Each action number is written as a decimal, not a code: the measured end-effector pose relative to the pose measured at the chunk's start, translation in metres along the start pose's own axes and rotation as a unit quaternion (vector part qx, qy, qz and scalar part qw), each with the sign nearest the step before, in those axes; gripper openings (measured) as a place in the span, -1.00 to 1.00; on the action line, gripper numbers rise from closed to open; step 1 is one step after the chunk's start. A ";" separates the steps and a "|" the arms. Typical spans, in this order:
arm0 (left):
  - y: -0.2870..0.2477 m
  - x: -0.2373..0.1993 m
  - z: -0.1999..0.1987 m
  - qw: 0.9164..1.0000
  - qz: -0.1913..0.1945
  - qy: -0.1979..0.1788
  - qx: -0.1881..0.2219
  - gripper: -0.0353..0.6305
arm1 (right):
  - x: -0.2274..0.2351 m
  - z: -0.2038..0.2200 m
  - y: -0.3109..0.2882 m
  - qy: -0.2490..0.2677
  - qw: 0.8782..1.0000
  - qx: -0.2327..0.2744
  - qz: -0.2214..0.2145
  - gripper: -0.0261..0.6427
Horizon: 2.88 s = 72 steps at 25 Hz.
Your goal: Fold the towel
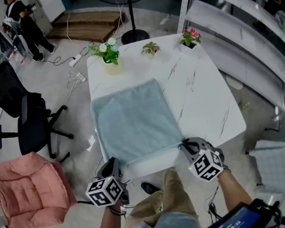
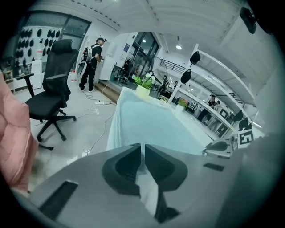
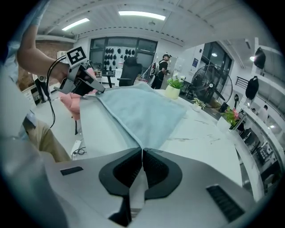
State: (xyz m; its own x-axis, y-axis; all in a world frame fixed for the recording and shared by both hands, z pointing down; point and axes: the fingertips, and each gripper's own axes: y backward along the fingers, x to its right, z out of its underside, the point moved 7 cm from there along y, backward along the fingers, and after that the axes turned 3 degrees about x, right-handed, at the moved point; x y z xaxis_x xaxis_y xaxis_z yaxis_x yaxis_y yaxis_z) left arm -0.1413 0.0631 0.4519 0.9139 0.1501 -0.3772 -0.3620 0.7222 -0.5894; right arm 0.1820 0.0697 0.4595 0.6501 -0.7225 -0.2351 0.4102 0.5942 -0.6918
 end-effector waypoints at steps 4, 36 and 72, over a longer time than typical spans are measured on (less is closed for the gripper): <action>0.004 0.003 0.009 1.000 -0.002 0.001 -0.009 -0.81 | -0.003 0.007 0.009 -0.001 1.000 -0.007 -0.003 -0.84; -0.025 0.092 -0.085 0.994 0.078 -0.051 0.057 -0.81 | 0.069 -0.024 0.038 -0.287 0.956 0.040 -0.048 -0.31; -0.111 0.067 -0.073 0.996 0.078 -0.015 -0.033 -0.81 | 0.126 -0.031 -0.083 -0.360 0.929 -0.069 -0.050 -0.58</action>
State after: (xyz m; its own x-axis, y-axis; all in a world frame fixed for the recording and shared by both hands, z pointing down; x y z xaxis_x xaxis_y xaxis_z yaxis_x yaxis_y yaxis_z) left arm -0.0536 -0.0561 0.4400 0.8503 0.2779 -0.4468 -0.5103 0.6427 -0.5714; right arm 0.2100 -0.0815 0.4664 0.8927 -0.3184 0.3189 0.4385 0.4504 -0.7778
